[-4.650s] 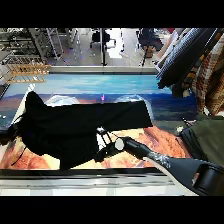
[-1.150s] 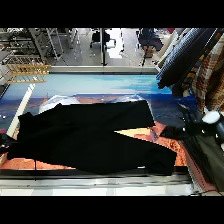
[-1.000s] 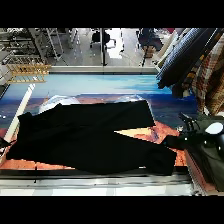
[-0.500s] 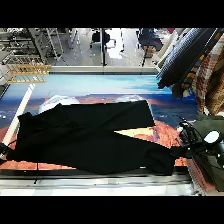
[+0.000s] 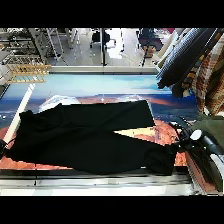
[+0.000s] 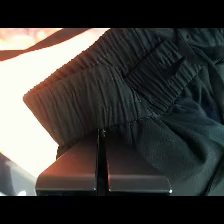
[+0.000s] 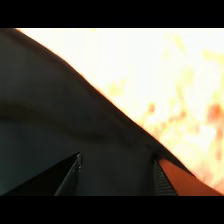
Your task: Fold the clothes and pants, and hang the long-sleeved shirts on hangers.
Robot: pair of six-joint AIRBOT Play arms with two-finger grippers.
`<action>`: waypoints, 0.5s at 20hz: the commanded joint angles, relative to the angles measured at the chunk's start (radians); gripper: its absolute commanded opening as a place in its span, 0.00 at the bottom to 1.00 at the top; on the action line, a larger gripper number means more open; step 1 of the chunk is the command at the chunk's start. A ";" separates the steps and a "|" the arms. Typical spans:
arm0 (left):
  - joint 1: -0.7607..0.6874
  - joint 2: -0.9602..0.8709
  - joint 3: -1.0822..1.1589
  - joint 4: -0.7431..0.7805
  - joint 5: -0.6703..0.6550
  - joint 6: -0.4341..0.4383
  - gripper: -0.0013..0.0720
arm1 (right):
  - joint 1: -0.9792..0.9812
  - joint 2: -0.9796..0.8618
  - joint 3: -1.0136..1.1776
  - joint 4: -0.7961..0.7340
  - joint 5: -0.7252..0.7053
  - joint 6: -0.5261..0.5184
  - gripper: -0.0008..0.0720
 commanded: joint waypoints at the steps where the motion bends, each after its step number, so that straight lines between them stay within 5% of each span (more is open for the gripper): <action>1: 0.019 -0.004 0.006 -0.020 -0.038 0.014 0.04 | 0.063 -0.045 0.000 -0.006 -0.093 -0.054 0.61; 2: 0.035 -0.004 0.018 -0.021 -0.037 0.015 0.04 | 0.076 -0.045 0.000 -0.008 -0.100 -0.080 0.49; 4: 0.071 -0.004 0.061 -0.020 -0.028 0.015 0.04 | 0.109 -0.045 0.001 -0.010 -0.106 -0.115 0.03; 10: 0.136 -0.004 0.265 -0.019 0.017 0.064 0.04 | 0.253 -0.048 0.226 -0.020 -0.211 -0.114 0.02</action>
